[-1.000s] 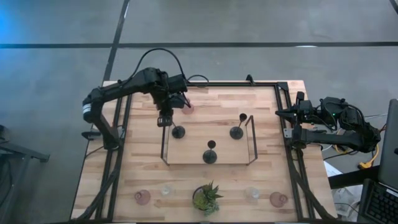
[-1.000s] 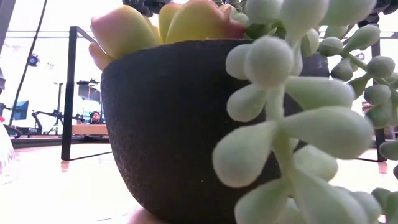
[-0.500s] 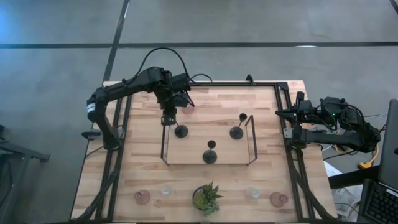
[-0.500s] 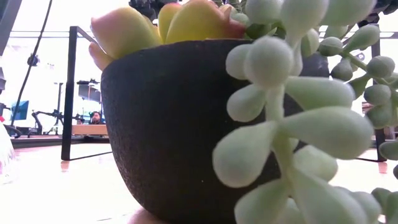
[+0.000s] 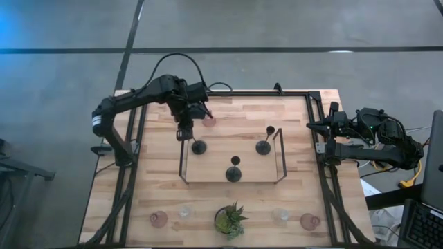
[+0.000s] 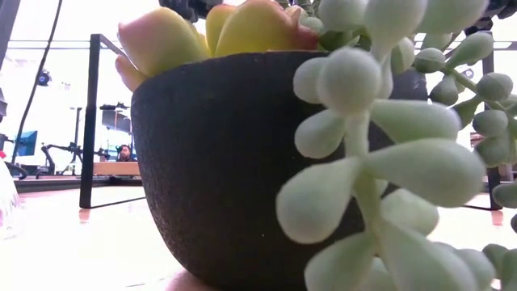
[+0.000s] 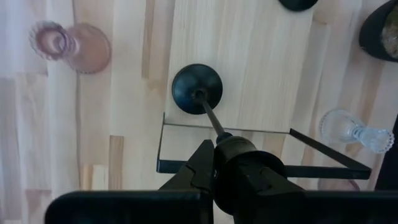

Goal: Pick & Place candle stick holders
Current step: Put the black candle holder on the shelf

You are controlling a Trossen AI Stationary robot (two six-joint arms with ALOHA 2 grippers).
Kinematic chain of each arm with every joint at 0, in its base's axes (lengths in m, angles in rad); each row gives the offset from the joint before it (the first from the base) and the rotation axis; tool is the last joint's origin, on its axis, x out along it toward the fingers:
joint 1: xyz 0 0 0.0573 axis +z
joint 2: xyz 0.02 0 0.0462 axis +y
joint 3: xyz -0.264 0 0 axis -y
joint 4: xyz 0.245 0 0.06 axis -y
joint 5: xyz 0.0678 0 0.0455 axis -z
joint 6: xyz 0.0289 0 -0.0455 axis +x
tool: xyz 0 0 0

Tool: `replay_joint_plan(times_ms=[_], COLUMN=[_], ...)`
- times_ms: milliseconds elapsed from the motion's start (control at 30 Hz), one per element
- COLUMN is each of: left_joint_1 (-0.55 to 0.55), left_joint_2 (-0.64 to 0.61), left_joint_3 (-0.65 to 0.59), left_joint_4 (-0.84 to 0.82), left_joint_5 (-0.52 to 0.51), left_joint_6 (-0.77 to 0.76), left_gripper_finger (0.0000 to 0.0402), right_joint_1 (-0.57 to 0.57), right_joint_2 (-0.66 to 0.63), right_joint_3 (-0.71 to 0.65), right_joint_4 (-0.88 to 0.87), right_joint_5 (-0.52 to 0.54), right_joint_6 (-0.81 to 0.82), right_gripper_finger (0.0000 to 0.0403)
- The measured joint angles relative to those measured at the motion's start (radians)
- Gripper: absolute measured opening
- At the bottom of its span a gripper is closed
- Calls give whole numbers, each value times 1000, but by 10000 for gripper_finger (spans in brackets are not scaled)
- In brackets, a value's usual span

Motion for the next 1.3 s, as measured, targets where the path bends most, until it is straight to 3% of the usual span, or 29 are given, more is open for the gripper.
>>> replay_joint_plan(times_ms=[767, 1300], left_joint_1=[4, 4], left_joint_2=[0, 0], left_joint_3=[-11, -12], left_joint_4=[1, 1], left_joint_5=[1, 0], left_joint_6=[10, -1], left_gripper_finger=[25, 54], right_joint_1=[0, 0], right_joint_2=[0, 0], right_joint_3=[0, 0], right_joint_4=[0, 0], right_joint_5=[0, 0], right_joint_6=[0, 0], right_gripper_finger=[8, 8])
